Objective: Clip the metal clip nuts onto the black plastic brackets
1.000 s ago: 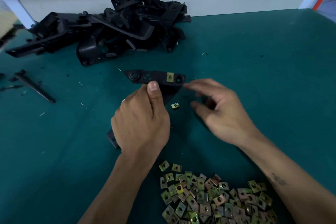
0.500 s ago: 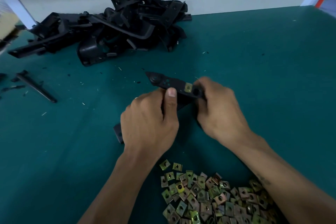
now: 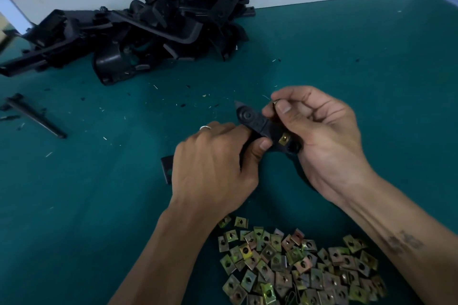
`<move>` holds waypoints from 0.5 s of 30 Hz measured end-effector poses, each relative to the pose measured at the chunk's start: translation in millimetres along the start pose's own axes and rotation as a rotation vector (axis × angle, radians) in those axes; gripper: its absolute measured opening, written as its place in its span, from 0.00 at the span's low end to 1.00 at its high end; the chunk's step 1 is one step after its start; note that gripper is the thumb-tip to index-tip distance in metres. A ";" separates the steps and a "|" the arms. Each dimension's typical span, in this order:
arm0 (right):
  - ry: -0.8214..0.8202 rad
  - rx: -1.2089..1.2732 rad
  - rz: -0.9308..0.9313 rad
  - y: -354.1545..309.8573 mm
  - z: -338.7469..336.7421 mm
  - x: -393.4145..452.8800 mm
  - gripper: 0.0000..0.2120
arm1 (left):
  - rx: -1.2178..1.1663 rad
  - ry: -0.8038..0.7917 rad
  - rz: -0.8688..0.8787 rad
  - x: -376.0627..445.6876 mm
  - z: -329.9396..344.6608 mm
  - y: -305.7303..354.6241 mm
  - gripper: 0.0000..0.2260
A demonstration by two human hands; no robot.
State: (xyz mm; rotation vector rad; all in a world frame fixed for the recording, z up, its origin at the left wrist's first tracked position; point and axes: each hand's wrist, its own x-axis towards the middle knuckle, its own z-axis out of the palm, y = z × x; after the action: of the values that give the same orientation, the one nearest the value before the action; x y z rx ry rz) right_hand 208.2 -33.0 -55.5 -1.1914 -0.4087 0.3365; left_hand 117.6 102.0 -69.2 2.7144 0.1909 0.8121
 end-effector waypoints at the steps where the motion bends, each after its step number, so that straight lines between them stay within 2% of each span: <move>1: -0.002 -0.034 -0.030 0.6 1.9 -1.9 0.07 | 0.001 -0.004 -0.003 0.2 0.0 0.4 0.20; 5: 0.039 -0.142 -0.149 5.8 6.8 -7.8 0.05 | -0.003 -0.010 -0.003 0.8 0.1 1.2 0.21; 11: 0.005 0.009 -0.060 8.3 9.5 -9.9 0.03 | -0.011 0.002 0.003 0.6 -0.2 2.1 0.20; 15: 0.038 0.018 -0.053 7.9 12.0 -10.5 0.03 | -0.010 0.017 -0.003 1.1 -0.7 2.5 0.20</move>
State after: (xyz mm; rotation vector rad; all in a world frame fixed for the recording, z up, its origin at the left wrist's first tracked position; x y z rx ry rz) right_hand 193.0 -25.3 -60.5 -1.1653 -0.4026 0.2706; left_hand 118.2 100.0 -67.2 2.6980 0.1940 0.8337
